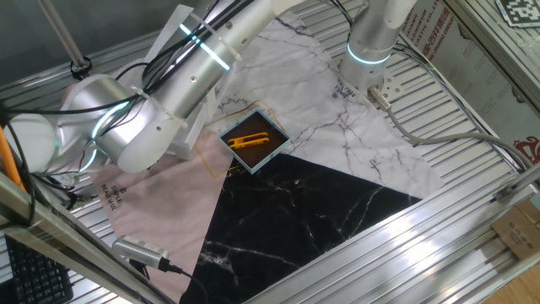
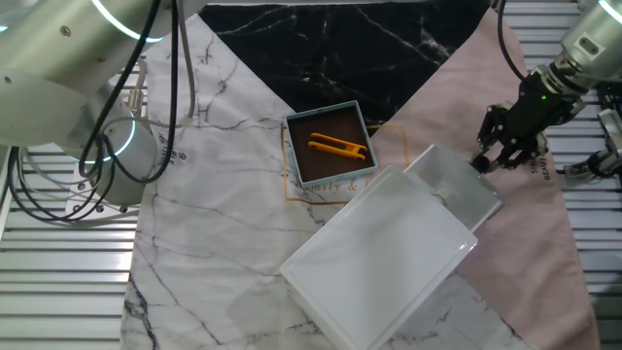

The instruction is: Grasp the handle and open the drawer

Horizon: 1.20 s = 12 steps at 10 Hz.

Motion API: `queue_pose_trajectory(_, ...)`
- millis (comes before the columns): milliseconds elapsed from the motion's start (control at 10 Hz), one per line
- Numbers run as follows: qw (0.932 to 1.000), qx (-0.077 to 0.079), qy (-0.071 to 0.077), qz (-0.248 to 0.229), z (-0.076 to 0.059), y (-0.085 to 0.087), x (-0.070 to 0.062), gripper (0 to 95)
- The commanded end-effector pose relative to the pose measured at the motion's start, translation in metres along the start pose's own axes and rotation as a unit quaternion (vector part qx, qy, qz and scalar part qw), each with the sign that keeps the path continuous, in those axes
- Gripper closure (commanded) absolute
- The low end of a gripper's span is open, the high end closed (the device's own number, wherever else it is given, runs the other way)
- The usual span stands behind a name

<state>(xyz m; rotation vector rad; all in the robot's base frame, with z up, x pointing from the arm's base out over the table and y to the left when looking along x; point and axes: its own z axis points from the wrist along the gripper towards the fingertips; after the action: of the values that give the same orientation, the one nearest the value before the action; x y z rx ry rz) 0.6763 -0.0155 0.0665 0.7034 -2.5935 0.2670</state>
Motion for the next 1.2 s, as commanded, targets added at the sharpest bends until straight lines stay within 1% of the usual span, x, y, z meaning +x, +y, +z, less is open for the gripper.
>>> queue_pose_trajectory(100,1.0,0.001,-0.003,-0.001,0.0005,0.0005,0.0008,95.0)
queue_pose_trajectory(200,0.9999,0.004,-0.006,-0.015,0.0012,0.0002,0.0004,95.0)
queue_pose_trajectory(300,0.9996,0.004,-0.009,-0.026,0.0028,-0.0007,-0.0006,76.0)
queue_pose_trajectory(400,0.9995,-0.002,-0.015,-0.028,0.0039,-0.0012,-0.0012,57.0)
queue_pose_trajectory(600,0.9992,-0.014,-0.022,-0.031,0.0041,-0.0013,-0.0013,19.0)
queue_pose_trajectory(800,0.9993,-0.014,-0.019,-0.03,0.0041,-0.0016,-0.0008,19.0)
queue_pose_trajectory(1100,0.9993,-0.013,-0.022,-0.027,-0.0001,-0.0012,0.0039,19.0)
queue_pose_trajectory(1200,0.9992,-0.015,-0.031,-0.02,-0.004,-0.0009,0.0082,19.0)
